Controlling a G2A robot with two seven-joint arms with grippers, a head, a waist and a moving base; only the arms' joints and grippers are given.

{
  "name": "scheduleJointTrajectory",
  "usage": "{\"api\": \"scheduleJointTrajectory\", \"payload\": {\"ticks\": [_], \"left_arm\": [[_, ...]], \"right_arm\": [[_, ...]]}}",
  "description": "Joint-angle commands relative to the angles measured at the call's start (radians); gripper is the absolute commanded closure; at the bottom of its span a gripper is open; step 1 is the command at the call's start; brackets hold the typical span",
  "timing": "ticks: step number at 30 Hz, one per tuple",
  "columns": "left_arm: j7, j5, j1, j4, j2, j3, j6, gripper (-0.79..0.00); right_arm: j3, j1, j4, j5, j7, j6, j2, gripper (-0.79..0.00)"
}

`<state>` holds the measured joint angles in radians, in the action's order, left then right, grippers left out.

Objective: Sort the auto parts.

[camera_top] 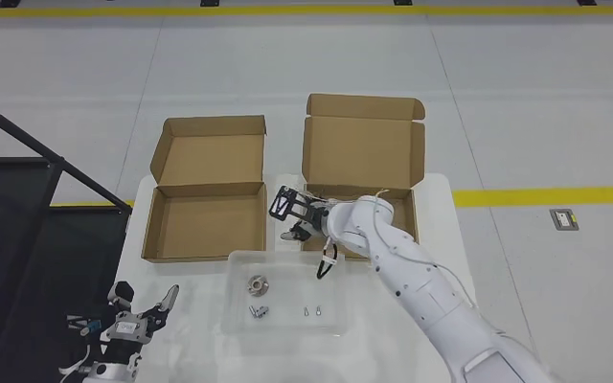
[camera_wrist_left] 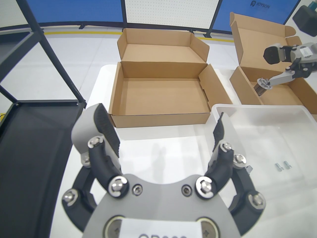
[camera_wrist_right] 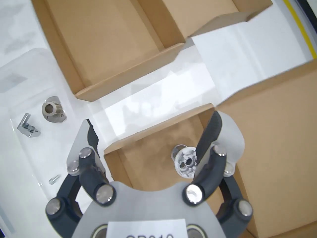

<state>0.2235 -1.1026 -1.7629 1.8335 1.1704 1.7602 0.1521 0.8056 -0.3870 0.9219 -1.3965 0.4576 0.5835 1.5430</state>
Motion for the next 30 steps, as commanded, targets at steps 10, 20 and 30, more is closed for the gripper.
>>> {"api": "scheduleJointTrajectory", "payload": {"ticks": [10, 20, 30], "left_arm": [[-0.016, -0.003, 0.013, 0.007, 0.005, -0.005, -0.008, -0.785], [-0.031, 0.001, 0.021, 0.013, 0.007, -0.005, -0.019, -0.785], [-0.031, 0.001, 0.021, 0.013, 0.007, -0.005, -0.019, -0.785]], "right_arm": [[0.024, -0.068, 0.173, -0.213, -0.269, 0.256, -0.063, -0.785], [0.023, -0.122, 0.295, -0.299, -0.244, 0.374, -0.091, -0.785], [0.023, -0.122, 0.295, -0.299, -0.244, 0.374, -0.091, -0.785]]}}
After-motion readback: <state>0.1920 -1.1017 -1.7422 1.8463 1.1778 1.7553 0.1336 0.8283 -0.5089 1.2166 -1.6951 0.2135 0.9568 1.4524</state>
